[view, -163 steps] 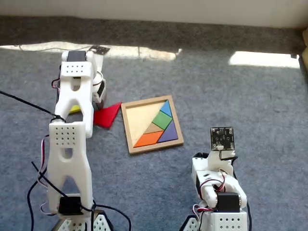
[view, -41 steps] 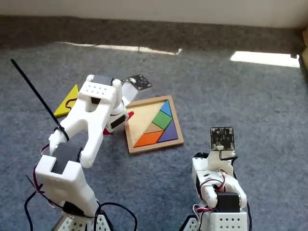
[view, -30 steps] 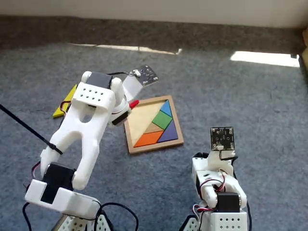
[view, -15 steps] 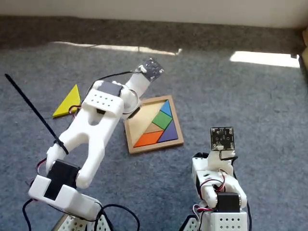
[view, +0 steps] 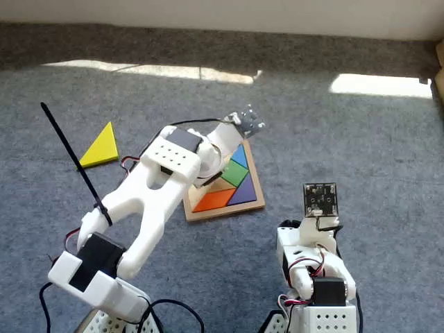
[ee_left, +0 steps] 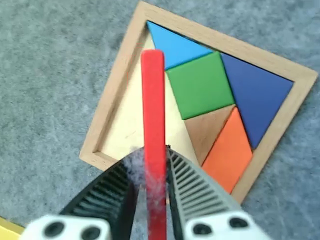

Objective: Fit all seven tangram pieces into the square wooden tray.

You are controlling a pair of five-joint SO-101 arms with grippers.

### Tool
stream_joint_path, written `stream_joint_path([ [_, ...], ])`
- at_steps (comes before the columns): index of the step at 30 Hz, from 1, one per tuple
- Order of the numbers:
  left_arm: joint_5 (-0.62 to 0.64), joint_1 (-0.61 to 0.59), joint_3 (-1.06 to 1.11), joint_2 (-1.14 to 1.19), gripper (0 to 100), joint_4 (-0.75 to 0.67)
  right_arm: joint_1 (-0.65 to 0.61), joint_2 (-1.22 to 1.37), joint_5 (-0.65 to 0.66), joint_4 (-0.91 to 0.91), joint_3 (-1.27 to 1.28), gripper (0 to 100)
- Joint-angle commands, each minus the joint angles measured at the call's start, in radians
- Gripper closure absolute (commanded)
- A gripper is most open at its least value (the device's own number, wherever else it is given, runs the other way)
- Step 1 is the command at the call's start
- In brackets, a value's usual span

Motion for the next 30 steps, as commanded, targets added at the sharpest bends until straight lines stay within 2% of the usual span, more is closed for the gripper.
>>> stream_joint_path([
  [1, -0.006, 0.025, -0.068, -0.004, 99, 0.035, 0.012, -0.005, 0.000, 0.008, 0.127, 95.3],
  [8, -0.032, 0.019, -0.153, 0.159, 99, 0.043, 0.012, -0.005, 0.000, 0.008, 0.127, 95.3],
  [13, -0.034, 0.012, -0.325, 0.271, 99, 0.170, 0.012, -0.005, 0.000, 0.008, 0.127, 95.3],
  [17, -0.032, -0.002, -0.441, 0.317, 89, 0.262, 0.012, -0.005, 0.000, 0.008, 0.127, 95.3],
  [21, -0.031, -0.044, -0.521, 0.367, 78, 0.276, 0.012, -0.005, 0.000, 0.008, 0.127, 95.3],
  [26, -0.034, -0.105, -0.670, 0.470, 78, 0.279, 0.012, -0.005, 0.000, 0.008, 0.127, 95.3],
  [30, -0.054, -0.110, -0.780, 0.541, 78, 0.345, 0.012, -0.005, 0.000, 0.008, 0.127, 95.3],
])
